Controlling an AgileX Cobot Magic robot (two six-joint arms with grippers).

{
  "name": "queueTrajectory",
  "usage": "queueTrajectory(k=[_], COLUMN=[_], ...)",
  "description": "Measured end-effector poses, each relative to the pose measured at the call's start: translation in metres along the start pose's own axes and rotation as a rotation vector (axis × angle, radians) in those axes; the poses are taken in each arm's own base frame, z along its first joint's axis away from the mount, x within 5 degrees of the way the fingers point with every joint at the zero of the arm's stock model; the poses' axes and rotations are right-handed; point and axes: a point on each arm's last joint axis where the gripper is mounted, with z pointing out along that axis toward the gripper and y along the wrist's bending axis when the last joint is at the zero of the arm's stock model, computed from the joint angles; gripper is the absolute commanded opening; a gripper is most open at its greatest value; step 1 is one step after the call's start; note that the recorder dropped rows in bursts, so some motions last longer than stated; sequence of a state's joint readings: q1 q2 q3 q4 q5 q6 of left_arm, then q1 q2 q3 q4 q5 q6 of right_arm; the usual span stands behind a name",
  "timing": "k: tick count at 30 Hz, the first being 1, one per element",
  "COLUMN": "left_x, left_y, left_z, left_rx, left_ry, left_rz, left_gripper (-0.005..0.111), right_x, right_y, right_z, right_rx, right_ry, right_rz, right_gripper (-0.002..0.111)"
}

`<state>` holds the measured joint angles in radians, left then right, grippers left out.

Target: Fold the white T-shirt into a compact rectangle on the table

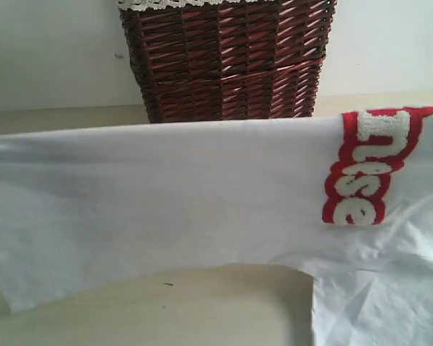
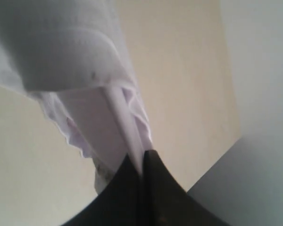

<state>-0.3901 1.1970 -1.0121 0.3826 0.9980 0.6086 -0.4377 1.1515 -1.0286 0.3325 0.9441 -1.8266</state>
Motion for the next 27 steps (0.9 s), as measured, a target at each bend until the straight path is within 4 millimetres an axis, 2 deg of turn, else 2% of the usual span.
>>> queueTrajectory(k=[6,13,21,27], left_x=[0.011,0.032,0.066,0.093], left_y=[0.015,0.015,0.001,-0.017], left_z=[-0.044,-0.088,-0.135,-0.168], left_rx=[-0.131,-0.235,-0.361,-0.457], left_ry=[-0.062,-0.144,-0.247,-0.374], left_rz=[-0.001,-0.055,-0.093,-0.132], left_gripper=[0.000,0.000,0.000,0.000], right_x=[-0.015,-0.027,-0.041,-0.056], right_y=[0.014,0.026,0.052,0.084], right_z=[-0.029,-0.063,-0.107,-0.138], right_rx=[0.006,0.113,0.244,0.304], right_ry=[-0.081,-0.095,-0.092,-0.125], right_rz=[-0.011,-0.038,-0.082,-0.128], right_gripper=[0.000,0.000,0.000,0.000])
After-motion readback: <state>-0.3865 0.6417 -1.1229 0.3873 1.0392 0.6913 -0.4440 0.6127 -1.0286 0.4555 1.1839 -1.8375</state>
